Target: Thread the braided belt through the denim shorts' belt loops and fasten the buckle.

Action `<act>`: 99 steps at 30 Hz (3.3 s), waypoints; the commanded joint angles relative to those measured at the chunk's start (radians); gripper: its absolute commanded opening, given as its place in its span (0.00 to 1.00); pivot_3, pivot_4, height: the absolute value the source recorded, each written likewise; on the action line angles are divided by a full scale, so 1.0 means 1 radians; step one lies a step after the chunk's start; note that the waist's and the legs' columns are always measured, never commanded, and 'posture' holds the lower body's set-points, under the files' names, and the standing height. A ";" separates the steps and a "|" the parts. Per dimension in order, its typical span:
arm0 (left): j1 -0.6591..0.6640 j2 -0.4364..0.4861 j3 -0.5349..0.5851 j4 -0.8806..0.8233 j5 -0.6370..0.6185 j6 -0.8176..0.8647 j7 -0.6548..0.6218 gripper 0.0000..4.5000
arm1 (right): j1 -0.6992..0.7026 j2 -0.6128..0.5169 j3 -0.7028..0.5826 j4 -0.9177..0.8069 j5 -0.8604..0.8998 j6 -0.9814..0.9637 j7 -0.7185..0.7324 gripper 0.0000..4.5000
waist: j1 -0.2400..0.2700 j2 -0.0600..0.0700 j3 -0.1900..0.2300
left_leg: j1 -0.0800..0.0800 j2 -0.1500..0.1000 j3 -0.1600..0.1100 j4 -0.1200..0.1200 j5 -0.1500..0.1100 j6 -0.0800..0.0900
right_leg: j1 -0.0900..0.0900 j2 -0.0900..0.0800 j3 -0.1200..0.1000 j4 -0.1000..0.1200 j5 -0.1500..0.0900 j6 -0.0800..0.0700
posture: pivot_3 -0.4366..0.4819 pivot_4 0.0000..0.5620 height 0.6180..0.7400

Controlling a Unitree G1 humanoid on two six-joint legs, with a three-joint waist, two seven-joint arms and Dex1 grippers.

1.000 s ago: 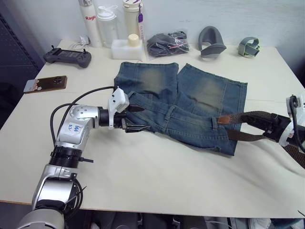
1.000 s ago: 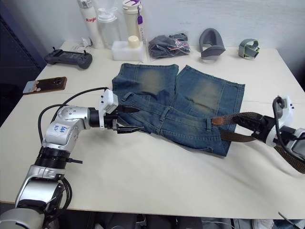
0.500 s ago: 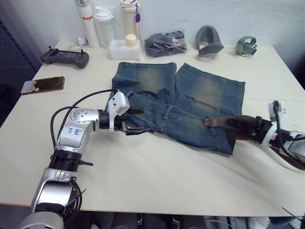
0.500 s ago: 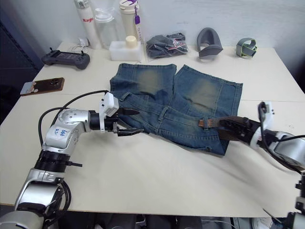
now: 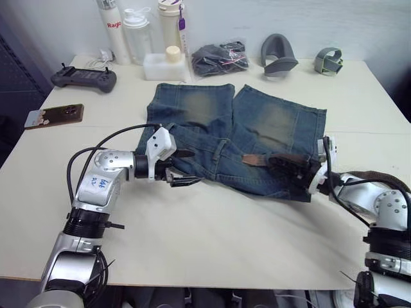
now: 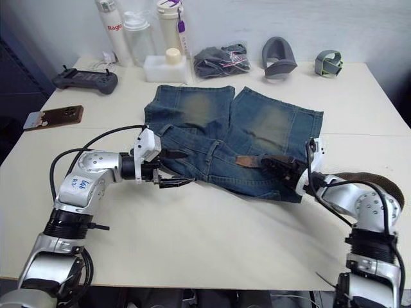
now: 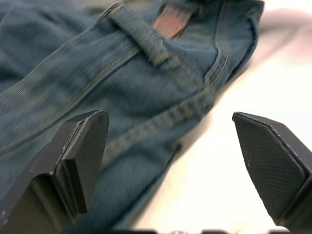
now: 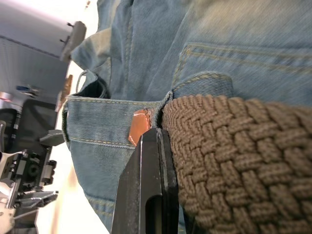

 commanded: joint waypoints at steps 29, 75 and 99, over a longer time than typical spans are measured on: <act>-0.291 -0.140 -0.095 0.345 0.038 -0.216 -0.117 1.00 | 0.423 -0.287 -0.074 -0.738 0.031 -0.104 0.196 1.00 | 0.024 -0.001 0.001 | 0.000 -0.004 -0.001 -0.007 0.005 0.002 | 0.000 -0.002 0.000 -0.005 0.001 0.002 | 0.48 0.27 0.25; -0.754 -0.522 -0.612 1.158 1.000 -1.083 0.914 1.00 | 0.560 -0.229 0.411 -0.816 -1.446 -0.680 0.350 0.01 | 0.049 -0.011 0.007 | 0.000 -0.019 -0.003 -0.013 0.010 0.011 | 0.005 -0.017 -0.004 -0.015 0.010 0.018 | 0.48 0.27 0.25; -0.740 -0.555 -0.689 1.206 1.102 -1.162 1.165 0.01 | 0.536 -0.214 0.413 -0.814 -1.451 -0.634 0.374 0.00 | 0.052 -0.011 0.006 | -0.002 -0.019 -0.003 -0.012 0.010 0.012 | 0.004 -0.018 -0.004 -0.014 0.010 0.019 | 0.48 0.27 0.25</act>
